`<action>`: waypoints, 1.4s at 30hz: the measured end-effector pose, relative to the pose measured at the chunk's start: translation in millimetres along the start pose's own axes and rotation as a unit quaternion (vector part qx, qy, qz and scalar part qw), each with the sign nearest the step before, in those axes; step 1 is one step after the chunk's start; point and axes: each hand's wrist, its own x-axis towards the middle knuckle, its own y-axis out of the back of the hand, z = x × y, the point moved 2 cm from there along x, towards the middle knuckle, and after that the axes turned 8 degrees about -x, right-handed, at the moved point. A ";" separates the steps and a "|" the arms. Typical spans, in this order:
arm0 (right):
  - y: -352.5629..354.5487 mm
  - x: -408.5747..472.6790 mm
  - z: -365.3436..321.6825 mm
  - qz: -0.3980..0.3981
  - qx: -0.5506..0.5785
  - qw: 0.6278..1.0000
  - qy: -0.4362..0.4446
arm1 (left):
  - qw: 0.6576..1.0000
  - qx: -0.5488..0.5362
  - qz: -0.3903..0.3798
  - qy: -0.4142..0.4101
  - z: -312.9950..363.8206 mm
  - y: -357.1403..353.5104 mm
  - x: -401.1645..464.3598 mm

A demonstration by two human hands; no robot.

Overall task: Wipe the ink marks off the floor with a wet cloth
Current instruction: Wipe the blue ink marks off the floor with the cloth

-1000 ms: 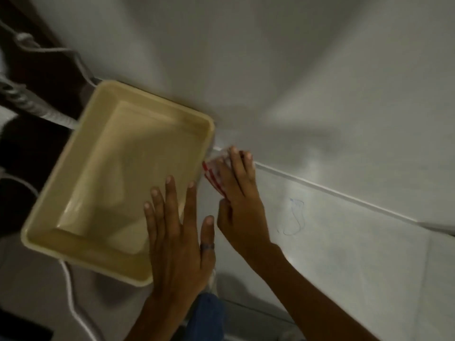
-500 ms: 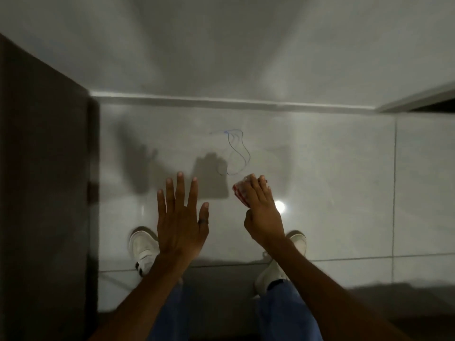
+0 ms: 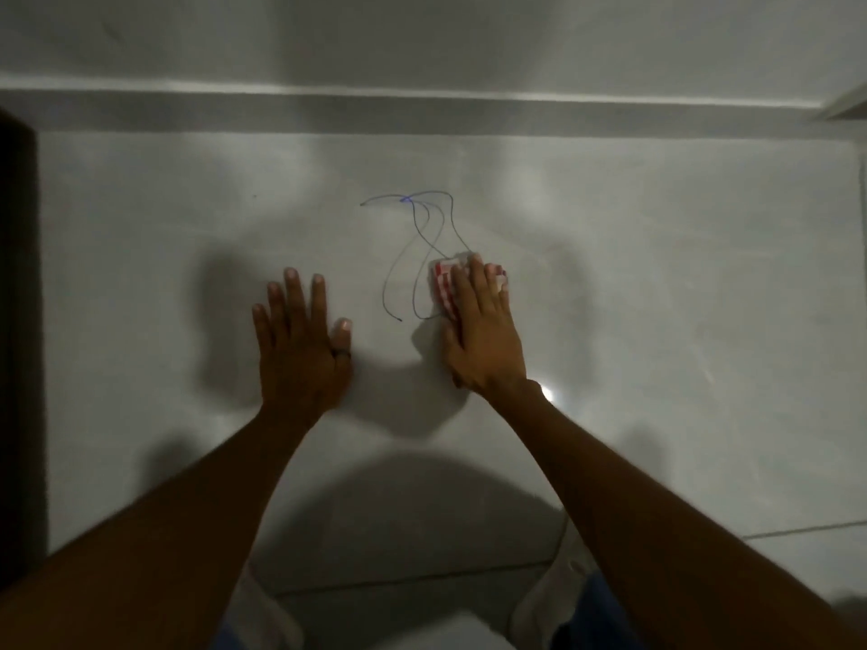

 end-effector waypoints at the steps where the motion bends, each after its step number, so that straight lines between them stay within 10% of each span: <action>1: -9.4 2.7 0.2 0.013 -0.019 1.000 0.004 | 0.999 0.003 0.032 -0.009 -3.5 -8.0 0.7; 11: 14.0 132.3 -23.3 0.097 -0.108 0.989 0.028 | 0.987 0.024 0.146 -0.063 -21.6 -28.0 6.7; 19: -33.7 -8.5 -7.4 0.092 -0.130 0.987 0.000 | 0.986 -0.010 0.155 -0.060 -21.1 -26.6 5.3; 29: 15.3 139.5 -41.5 0.101 -0.126 0.986 -0.028 | 0.986 -0.013 0.151 -0.064 -18.1 -18.6 5.2; 38: -57.6 -28.5 -33.2 0.088 -0.140 0.986 0.027 | 0.984 -0.033 0.167 -0.058 -16.4 -19.4 4.8; 42: -41.1 25.0 -41.8 0.086 -0.157 0.981 0.079 | 0.984 -0.024 0.166 -0.059 -16.8 -18.4 6.7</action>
